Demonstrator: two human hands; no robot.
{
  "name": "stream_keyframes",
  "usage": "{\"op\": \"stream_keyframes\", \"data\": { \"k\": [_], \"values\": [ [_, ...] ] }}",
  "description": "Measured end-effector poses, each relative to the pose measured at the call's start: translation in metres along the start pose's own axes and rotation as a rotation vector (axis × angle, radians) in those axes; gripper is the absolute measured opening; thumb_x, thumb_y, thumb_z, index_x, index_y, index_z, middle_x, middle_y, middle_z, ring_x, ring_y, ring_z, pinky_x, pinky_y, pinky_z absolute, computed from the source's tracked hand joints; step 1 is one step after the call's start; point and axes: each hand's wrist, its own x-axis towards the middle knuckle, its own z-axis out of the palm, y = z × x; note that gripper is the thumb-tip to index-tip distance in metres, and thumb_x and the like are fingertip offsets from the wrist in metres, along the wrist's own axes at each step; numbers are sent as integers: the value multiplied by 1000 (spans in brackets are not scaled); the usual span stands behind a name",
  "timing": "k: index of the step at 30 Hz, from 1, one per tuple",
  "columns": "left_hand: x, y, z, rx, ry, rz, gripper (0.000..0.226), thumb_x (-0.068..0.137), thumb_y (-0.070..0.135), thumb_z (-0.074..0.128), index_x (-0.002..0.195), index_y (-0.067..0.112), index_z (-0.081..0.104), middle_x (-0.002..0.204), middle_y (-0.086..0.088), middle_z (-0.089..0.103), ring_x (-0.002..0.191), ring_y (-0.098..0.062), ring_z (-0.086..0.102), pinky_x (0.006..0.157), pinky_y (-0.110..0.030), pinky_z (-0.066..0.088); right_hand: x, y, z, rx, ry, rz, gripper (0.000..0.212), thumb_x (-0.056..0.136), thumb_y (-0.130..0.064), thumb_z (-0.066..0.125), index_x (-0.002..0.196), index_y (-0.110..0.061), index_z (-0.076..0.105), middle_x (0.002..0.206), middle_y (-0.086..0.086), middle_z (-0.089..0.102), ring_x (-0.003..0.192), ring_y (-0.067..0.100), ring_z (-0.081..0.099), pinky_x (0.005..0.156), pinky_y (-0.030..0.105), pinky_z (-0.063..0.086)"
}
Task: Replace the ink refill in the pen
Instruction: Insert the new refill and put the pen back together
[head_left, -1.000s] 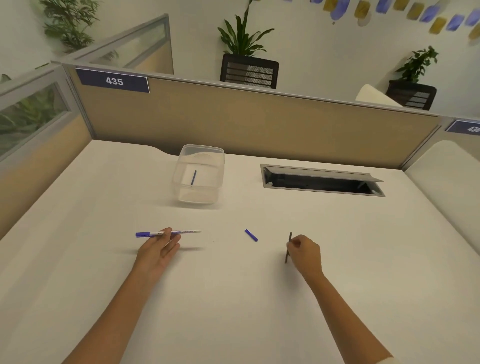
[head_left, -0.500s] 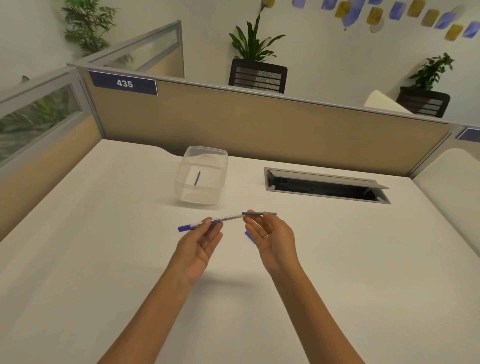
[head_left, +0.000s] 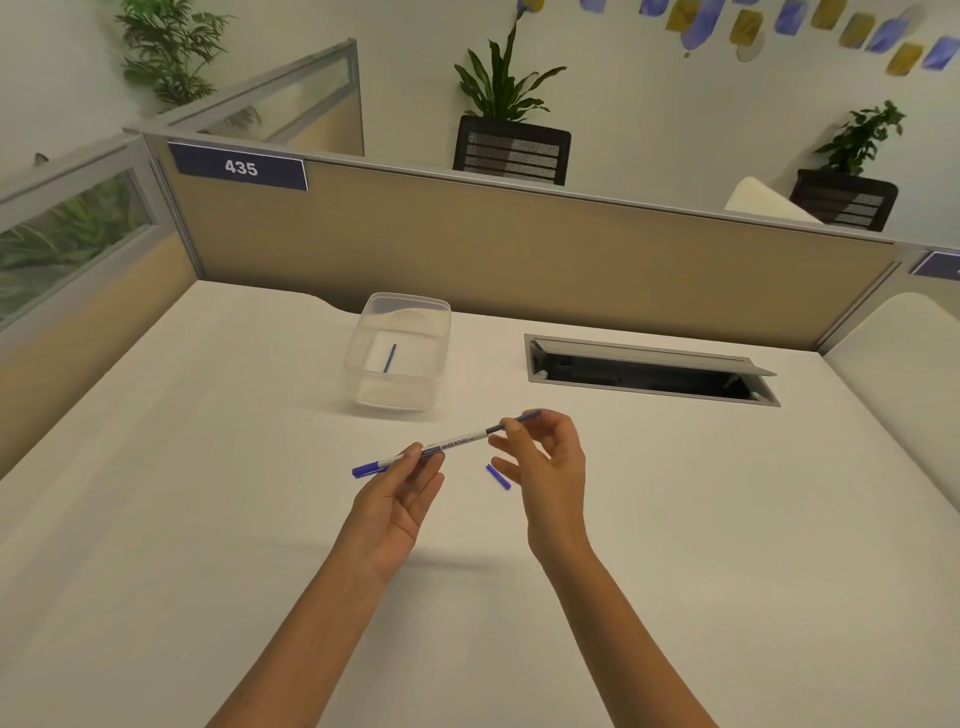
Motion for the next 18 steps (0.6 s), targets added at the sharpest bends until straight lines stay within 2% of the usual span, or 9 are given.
{"op": "stream_keyframes", "data": {
  "k": [4,9,13,15,16,18],
  "values": [
    [5,-2,-2,-87,-9,-88,14,84,9,60,95,2,66,83,-11,75,76,-17,73,66,-29,59,6,8,1,-210,-111,-50,16,84,-21,67,100,-22,66,94,-6,69,85,15,67,60,17,55],
    [23,4,-17,-165,6,-159,14,82,12,62,94,6,66,79,-7,75,73,-11,73,59,-27,58,20,23,-6,-321,-123,18,26,82,-22,69,106,-24,62,90,-10,67,82,11,65,59,16,53],
    [39,10,-38,-102,59,-129,10,85,13,60,92,8,65,76,-5,75,71,-11,72,62,-28,59,34,45,-20,-400,-115,84,21,83,-19,66,103,-22,62,88,-7,67,84,12,63,68,26,55],
    [47,12,-49,-13,86,-89,9,87,11,59,93,9,66,77,-4,75,73,-12,73,69,-29,59,42,58,-29,-463,-97,100,19,83,-18,65,101,-20,62,85,-10,66,84,11,62,73,30,54],
    [50,13,-53,45,95,-68,10,87,10,58,94,11,65,79,-3,76,76,-12,72,74,-30,58,46,65,-34,-502,-84,109,18,83,-17,64,101,-20,62,84,-11,65,84,10,61,73,29,54],
    [57,16,-62,178,111,-28,14,88,7,56,98,12,64,89,-3,74,84,-14,71,81,-31,54,54,82,-43,-591,-57,127,17,84,-16,62,101,-18,64,88,-9,65,82,7,60,65,18,50]
  ]
}}
